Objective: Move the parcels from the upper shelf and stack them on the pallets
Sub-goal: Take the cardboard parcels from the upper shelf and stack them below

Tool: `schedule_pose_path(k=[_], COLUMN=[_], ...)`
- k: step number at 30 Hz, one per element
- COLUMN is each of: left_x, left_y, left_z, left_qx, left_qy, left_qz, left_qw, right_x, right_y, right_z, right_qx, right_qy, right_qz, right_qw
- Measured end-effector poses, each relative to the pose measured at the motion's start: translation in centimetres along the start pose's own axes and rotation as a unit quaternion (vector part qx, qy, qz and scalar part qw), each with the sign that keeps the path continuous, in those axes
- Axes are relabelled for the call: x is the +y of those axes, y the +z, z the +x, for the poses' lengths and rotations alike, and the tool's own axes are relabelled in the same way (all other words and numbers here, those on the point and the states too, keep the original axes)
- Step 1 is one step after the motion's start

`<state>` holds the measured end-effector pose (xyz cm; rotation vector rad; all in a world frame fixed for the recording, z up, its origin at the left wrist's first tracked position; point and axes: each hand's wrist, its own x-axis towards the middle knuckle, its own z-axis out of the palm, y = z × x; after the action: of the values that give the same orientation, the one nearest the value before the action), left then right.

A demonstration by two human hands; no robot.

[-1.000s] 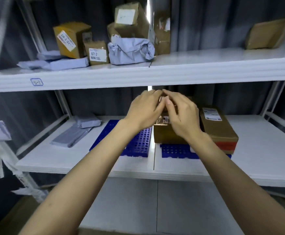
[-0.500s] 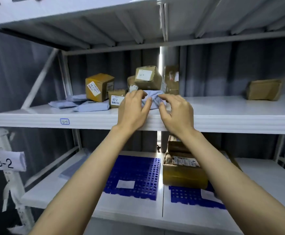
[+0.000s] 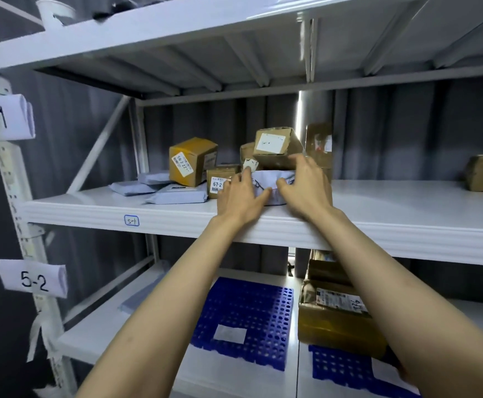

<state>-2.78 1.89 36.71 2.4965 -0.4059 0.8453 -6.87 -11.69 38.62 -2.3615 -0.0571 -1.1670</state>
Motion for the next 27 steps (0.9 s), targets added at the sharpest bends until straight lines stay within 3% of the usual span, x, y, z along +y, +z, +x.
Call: schedule_pose_path(k=[5, 8, 13, 19, 27], left_x=[0.0, 1.2, 4.5, 6.1, 5.8], left_y=[-0.4, -0.9, -1.7, -0.5, -0.4], left_z=[1.0, 2.0, 4.8, 7.6, 6.7], left_qx=[0.017, 0.058, 0.082, 0.054, 0.133], left_qy=[-0.028, -0.020, -0.043, -0.109, -0.085], left_qz=[0.007, -0.045, -0.126, -0.186, -0.269], left_qw=[0.999, 0.997, 0.988, 0.975, 0.950], right_x=[1.3, 1.5, 1.7, 2.3, 2.6], right_y=[0.4, 0.6, 0.3, 0.1, 0.3], right_z=[1.1, 1.1, 1.0, 0.9, 1.4], right_qx=[-0.057, -0.085, -0.092, -0.085, -0.073], right_qy=[0.063, 0.044, 0.023, 0.049, 0.118], right_qz=[-0.008, 0.002, 0.013, 0.053, 0.057], right_qw=[0.996, 0.995, 0.995, 0.994, 0.989])
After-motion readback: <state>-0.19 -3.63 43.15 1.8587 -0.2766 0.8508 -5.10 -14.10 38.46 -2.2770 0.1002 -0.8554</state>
